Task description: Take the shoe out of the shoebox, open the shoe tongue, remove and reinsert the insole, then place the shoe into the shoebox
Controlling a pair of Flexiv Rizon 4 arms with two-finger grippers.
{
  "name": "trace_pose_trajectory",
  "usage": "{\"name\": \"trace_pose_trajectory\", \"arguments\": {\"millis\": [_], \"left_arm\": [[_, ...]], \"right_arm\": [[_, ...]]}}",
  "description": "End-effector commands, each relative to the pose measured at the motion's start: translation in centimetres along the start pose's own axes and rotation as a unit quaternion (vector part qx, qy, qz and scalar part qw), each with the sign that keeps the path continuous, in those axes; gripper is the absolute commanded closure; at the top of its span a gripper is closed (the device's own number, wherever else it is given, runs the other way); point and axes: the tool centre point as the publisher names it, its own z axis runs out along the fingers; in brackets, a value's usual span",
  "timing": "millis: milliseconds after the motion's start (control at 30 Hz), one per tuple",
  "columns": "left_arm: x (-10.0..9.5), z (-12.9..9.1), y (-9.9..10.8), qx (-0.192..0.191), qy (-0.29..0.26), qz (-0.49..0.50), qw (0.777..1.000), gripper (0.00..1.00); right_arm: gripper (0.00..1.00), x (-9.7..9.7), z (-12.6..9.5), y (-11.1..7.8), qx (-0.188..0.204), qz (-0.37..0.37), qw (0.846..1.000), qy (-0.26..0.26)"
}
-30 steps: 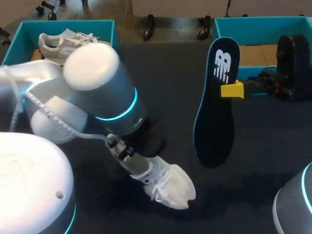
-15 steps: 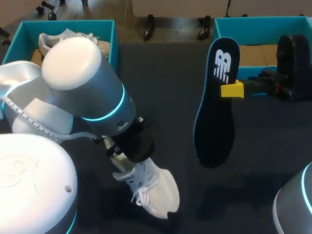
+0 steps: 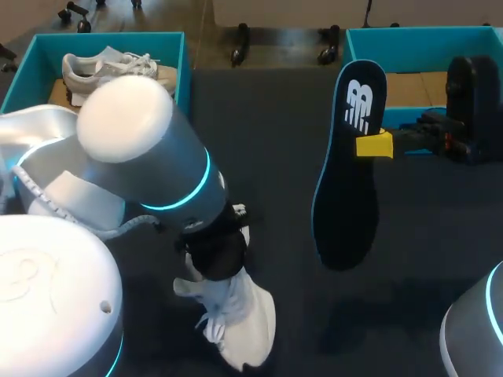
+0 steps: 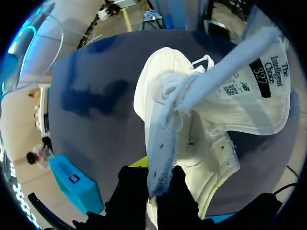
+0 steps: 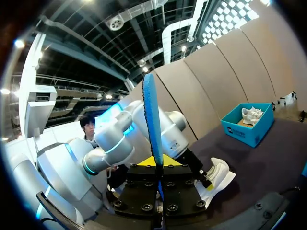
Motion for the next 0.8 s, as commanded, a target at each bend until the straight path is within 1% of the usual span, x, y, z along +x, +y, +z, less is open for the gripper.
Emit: {"name": "trace_pose_trajectory", "arguments": {"millis": [33, 167, 267, 500, 800], "left_arm": [[-1.8, 1.8, 0.0, 0.007, 0.039, 0.073, 0.997, 1.00], [-2.3, 3.2, -0.3, 0.006, 0.047, 0.094, 0.994, 1.00], [-2.7, 3.9, -0.1, 0.005, 0.054, 0.098, 0.994, 1.00], [-3.1, 5.1, 0.3, 0.013, 0.065, 0.072, 0.995, 1.00], [-3.4, 6.6, 0.4, 0.012, 0.069, 0.088, 0.994, 1.00]], "right_arm": [[1.00, -0.1, 0.2, -0.1, -0.001, 0.000, 1.000, 0.000], [1.00, -0.1, 0.2, -0.1, -0.001, 0.000, 1.000, 0.000], [1.00, -0.1, 0.2, -0.1, -0.001, 0.000, 1.000, 0.000], [1.00, -0.1, 0.2, -0.1, -0.001, 0.000, 1.000, 0.000], [1.00, -0.1, 0.2, -0.1, -0.001, 0.000, 1.000, 0.000]]}}
